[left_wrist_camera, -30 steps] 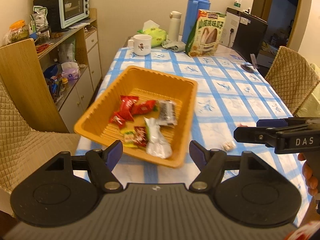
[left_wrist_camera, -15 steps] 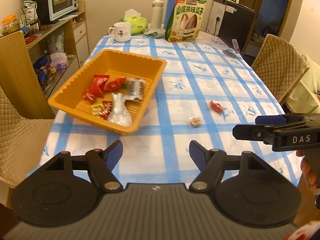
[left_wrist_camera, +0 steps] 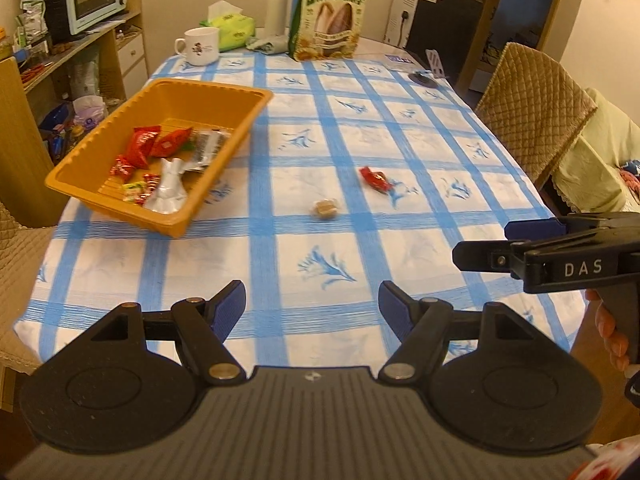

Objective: Organize snacks
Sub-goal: 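Withdraw both tools from the basket toward the remaining candies, then close the left tool on the clear-wrapped cookie while the right tool grasps the small red candy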

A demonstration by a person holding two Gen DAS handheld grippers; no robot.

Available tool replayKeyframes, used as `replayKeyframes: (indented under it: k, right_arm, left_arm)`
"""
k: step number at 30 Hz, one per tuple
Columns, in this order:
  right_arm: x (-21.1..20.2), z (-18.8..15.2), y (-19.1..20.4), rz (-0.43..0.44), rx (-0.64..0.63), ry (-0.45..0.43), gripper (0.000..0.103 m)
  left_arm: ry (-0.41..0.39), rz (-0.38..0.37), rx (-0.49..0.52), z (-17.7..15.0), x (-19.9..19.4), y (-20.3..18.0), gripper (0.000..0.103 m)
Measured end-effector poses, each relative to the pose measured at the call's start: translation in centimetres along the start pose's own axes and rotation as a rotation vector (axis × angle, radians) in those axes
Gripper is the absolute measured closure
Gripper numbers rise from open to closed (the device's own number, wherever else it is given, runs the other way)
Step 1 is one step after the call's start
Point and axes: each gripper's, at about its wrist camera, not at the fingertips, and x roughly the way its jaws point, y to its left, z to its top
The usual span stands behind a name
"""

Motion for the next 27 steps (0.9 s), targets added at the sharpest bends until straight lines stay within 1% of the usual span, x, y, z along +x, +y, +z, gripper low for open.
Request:
replayKeyframes:
  k: [7, 13, 27]
  right_arm:
    - [-0.6, -0.8, -1.7, -0.019, 0.012, 0.018, 0.012]
    - [-0.5, -1.1, -2.9, -0.037, 0.025, 0.035, 0.012]
    - [1.2, -0.8, -6.2, -0.103, 0.090, 0.066, 0.012]
  left_arm:
    - [0.013, -0.010, 0.019, -0.2, 1.0, -2.0, 0.032]
    - [0.030, -0.014, 0.031, -0.1, 2.2, -2.9, 0.032]
    - [0.072, -0.005, 0.064, 1.1, 6.1, -3.0, 0.032]
